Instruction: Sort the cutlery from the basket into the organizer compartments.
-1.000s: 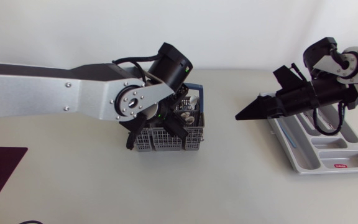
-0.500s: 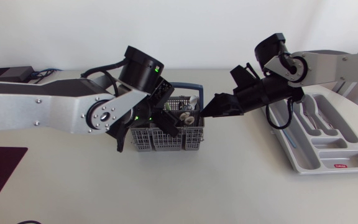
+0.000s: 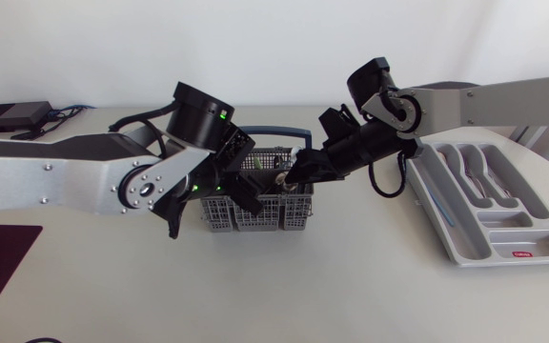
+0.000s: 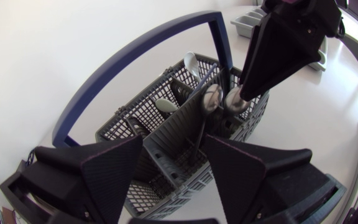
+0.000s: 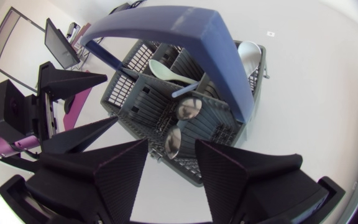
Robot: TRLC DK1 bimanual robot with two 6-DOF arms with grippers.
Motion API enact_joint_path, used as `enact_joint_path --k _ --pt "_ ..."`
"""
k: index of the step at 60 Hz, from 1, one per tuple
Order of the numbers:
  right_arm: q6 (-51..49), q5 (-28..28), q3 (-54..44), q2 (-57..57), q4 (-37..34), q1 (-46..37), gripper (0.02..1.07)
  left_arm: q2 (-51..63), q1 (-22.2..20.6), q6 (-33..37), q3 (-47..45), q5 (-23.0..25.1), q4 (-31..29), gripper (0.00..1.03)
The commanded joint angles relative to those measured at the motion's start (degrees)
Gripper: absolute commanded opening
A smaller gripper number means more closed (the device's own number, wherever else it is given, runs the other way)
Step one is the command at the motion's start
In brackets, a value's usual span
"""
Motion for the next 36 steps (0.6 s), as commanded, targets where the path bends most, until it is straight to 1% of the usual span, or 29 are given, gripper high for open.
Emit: enact_joint_path --k 1,3,7,18,21,26,36 --pt "2.31 0.73 1.8 1.71 0.6 1.27 0.49 -1.89 0.86 1.12 -1.78 0.77 1.24 0.69" --pt "2.48 1.26 1.97 1.97 0.6 1.71 0.47 -2.07 1.04 1.12 -2.05 0.77 1.42 0.69" --pt "3.36 1.88 1.97 2.5 1.31 2.41 0.46 -2.33 1.22 1.12 -2.48 1.04 1.68 0.69" --pt "3.98 2.67 1.71 3.03 2.1 2.85 0.27 -3.3 1.74 1.2 -3.36 1.65 2.03 0.68" --pt "4.24 2.67 1.71 3.03 2.1 2.85 0.25 -3.3 1.83 1.2 -3.45 1.74 2.03 0.68" --pt "4.24 2.67 1.18 2.67 2.01 2.76 0.22 -3.3 1.92 1.2 -3.63 1.83 2.03 0.68" --pt "4.15 2.58 0.48 2.06 1.66 2.15 0.21 -3.39 1.92 1.2 -3.8 1.83 2.3 0.68"
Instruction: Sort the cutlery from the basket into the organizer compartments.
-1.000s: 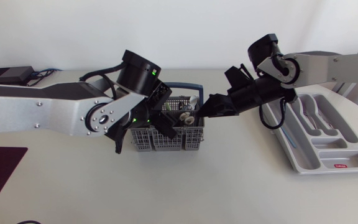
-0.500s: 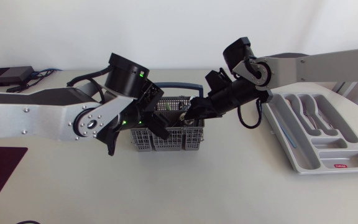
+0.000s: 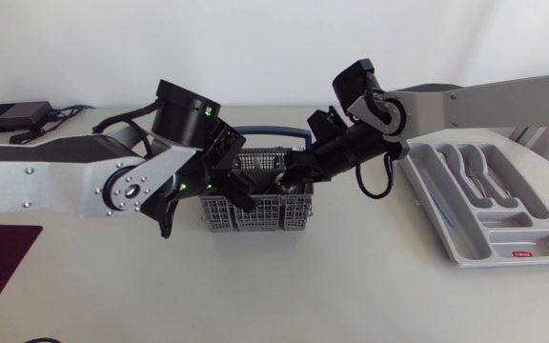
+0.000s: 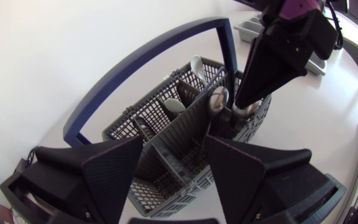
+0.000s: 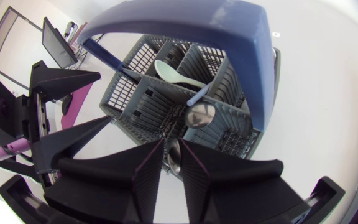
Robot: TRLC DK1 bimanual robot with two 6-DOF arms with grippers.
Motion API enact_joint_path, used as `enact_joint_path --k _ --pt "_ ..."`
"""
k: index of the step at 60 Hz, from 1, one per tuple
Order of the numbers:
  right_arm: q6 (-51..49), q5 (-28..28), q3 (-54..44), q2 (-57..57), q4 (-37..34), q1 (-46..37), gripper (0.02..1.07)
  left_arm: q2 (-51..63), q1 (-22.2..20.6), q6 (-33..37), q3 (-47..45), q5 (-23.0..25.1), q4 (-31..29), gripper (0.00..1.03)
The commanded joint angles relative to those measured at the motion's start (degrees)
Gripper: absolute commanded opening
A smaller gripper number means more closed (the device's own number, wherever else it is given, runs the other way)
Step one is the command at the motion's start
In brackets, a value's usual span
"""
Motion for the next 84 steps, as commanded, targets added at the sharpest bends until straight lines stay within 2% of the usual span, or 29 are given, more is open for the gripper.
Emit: enact_joint_path --k 1,5,11,27,35,44,63,75,84 --pt "1.48 0.37 -0.7 0.53 0.17 -0.43 0.21 -1.33 0.43 0.94 -1.79 0.36 0.59 0.68" --pt "1.4 0.37 -1.14 0.09 0.08 -0.7 0.22 -1.33 0.35 0.94 -1.62 0.36 0.59 0.68" --pt "1.05 0.37 -2.02 -0.7 0.0 -1.05 0.32 -1.51 0.35 0.94 -1.53 0.45 0.59 0.68" --pt "-0.1 0.37 -5.01 -2.02 0.08 -1.49 0.31 -1.6 0.08 0.85 -1.62 0.45 0.59 0.68" --pt "-0.01 0.37 -5.01 -2.28 0.44 -1.22 0.3 -1.51 -0.09 0.85 -1.44 0.45 0.59 0.68" --pt "0.08 0.37 -4.75 -1.76 1.67 -0.61 0.21 -1.51 -0.27 0.85 -1.44 0.45 0.59 0.68" --pt "-0.01 -0.15 -4.31 -4.48 2.11 0.36 0.13 -1.51 -0.27 0.85 -1.44 0.45 0.59 0.68" --pt "-0.8 -1.47 -1.85 -7.47 -2.03 0.18 0.1 -1.6 -0.53 0.85 -1.44 0.45 0.59 0.68" --pt "-1.33 -5.08 -0.09 -8.7 -6.16 -0.08 0.1 -1.68 -0.89 0.77 -1.7 0.45 0.51 0.68"
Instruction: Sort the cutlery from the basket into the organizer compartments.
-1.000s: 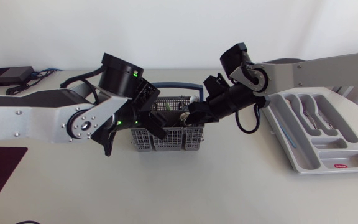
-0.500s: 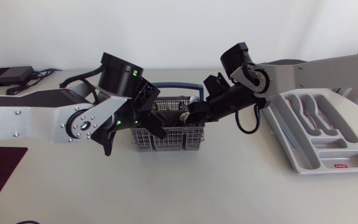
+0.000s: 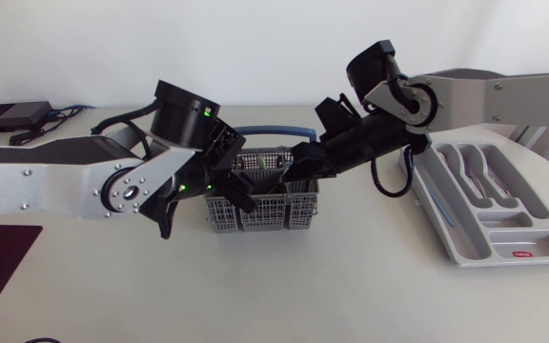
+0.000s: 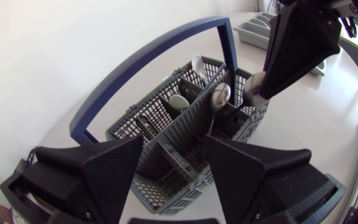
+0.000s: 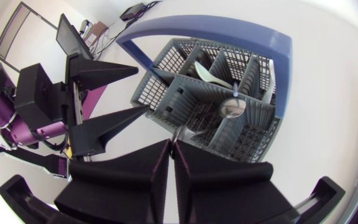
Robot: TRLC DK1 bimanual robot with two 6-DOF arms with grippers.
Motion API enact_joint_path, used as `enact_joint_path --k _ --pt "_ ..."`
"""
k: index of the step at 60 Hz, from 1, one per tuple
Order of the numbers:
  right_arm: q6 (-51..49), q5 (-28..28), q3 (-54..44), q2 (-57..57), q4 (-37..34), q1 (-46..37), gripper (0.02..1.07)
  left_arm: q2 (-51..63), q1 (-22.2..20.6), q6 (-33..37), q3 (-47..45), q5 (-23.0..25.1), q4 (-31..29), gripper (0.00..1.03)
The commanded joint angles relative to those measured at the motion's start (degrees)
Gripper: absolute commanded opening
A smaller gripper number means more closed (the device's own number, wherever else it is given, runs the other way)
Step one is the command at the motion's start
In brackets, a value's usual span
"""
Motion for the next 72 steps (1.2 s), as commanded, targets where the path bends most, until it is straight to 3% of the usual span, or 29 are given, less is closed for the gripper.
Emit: enact_joint_path --k 1,24,42,58,72 --pt "-0.59 -1.65 1.97 -1.55 -2.35 -0.54 0.1 -1.25 -0.62 0.77 -1.42 0.43 0.22 0.68" --pt "-2.43 -13.16 6.62 -7.44 -13.25 -5.2 0.1 -1.34 -0.89 0.77 -1.51 0.43 -0.04 0.68" --pt "-9.81 -16.5 10.05 -15.35 -25.29 -16.1 0.1 -1.42 -1.24 0.77 -1.16 0.43 -0.04 0.68" --pt "-23.96 -9.29 5.13 -19.04 -35.93 -30.6 0.1 -1.95 -1.33 0.85 -1.42 0.43 -0.22 0.68" --pt "-34.77 2.48 -3.22 -20.19 -34.96 -44.66 0.1 -2.04 -2.47 0.85 -0.72 0.34 -1.1 0.68"
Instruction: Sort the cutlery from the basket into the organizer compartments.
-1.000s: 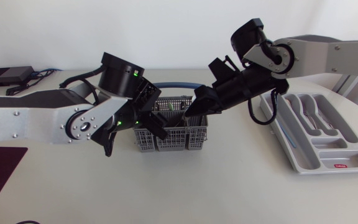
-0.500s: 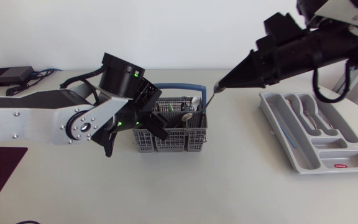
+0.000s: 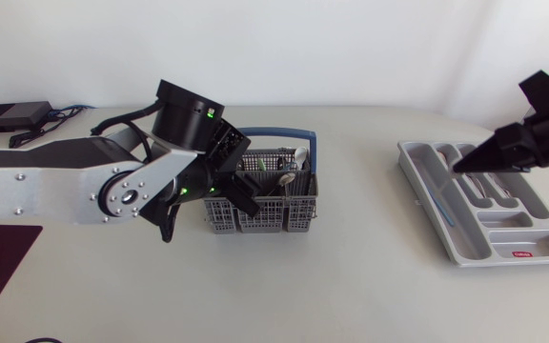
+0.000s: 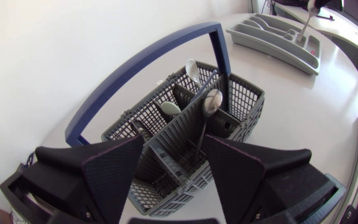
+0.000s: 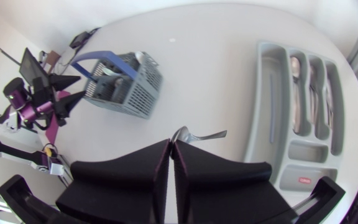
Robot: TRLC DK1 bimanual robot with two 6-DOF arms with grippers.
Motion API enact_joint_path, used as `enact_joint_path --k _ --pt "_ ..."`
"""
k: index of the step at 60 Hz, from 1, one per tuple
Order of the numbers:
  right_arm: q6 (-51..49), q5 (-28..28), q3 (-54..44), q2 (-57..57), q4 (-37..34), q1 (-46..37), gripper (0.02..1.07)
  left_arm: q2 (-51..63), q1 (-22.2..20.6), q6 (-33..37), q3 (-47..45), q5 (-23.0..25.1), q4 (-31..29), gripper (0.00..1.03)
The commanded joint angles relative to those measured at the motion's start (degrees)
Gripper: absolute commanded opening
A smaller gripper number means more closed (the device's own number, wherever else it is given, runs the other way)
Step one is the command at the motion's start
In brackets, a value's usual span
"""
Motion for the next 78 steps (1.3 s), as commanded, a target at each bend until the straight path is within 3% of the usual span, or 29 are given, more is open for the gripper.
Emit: enact_joint_path --k 1,18,38,71,75,78 --pt "-5.25 2.88 -3.46 -0.58 1.02 -4.47 0.1 -1.12 -0.83 0.85 -0.54 0.34 -0.7 0.68" --pt "-16.94 13.08 -9.88 1.18 9.28 -18.01 0.1 -1.3 -1.36 0.85 -0.01 0.17 -1.58 0.68" --pt "-20.54 21.34 -16.56 3.11 23.52 -22.49 0.1 -1.82 -1.36 0.85 0.07 0.17 -2.02 0.68" --pt "-19.57 23.89 -17.79 17.53 33.89 -24.86 0.11 -2.09 -1.53 0.94 -0.01 0.08 -2.37 0.68" --pt "-19.31 24.24 -17.79 18.84 34.77 -24.6 0.23 -2.17 -1.53 0.94 -0.1 0.08 -2.46 0.68" --pt "-18.61 24.41 -18.14 19.02 35.38 -24.25 0.39 -2.35 -1.45 0.94 -0.19 0.08 -2.46 0.68"
